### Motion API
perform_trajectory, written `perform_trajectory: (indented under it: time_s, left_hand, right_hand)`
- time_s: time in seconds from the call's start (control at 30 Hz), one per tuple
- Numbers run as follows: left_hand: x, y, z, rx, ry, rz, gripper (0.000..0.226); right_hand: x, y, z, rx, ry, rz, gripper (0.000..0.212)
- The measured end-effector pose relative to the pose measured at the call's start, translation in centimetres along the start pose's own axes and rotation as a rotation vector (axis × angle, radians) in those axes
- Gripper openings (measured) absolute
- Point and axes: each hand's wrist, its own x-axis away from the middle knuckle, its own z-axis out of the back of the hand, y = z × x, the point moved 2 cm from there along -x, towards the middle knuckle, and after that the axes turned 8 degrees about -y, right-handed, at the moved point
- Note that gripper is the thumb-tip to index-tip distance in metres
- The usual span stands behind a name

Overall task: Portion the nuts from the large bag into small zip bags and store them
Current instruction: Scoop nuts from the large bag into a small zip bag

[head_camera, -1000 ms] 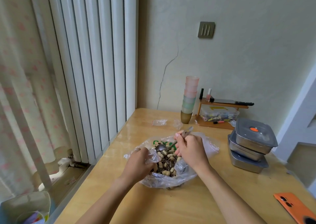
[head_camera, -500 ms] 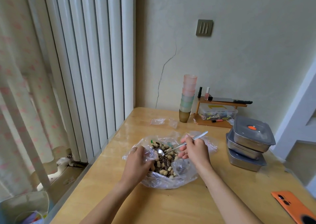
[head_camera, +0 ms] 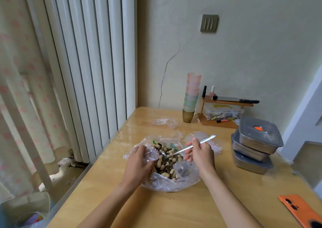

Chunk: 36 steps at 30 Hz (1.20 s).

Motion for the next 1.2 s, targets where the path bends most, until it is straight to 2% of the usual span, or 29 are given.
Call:
perform_trajectory:
  time_s: [0.27,0.53,0.67,0.83,1.03,1.2]
  left_hand:
    - [-0.1,0.1,1.4,0.027,0.021,-0.026,0.026]
    - [-0.9,0.2,1.5,-0.094,-0.158,0.045,0.031]
    - [-1.3,0.5,1.5,-0.131,-0.181,0.103,0.033]
    - [-1.7,1.5,1.1,-0.126,-0.2,0.079,0.043]
    - [-2.4,2.7,0.5,-0.296,-0.273,0.039,0.046]
    - [-3.2,2.7,0.2,-0.287,-0.336,0.063,0.052]
  right_hand:
    - [-0.3,0.1,1.1,-0.065,0.1,-0.023,0.042]
    - [0.0,-1.6,2.0,-0.019,0.149,0.015,0.043]
    - [0.4,-2.3,2.3,0.006,0.173,0.039,0.046]
    - [0.7,-3.2,2.0,-0.007,0.134,0.074,0.045]
    - [1.1,-4.5,1.5,0.108,0.117,0.175,0.044]
    - [1.1,-6.1,1.4,0.242,0.092,0.341,0.043]
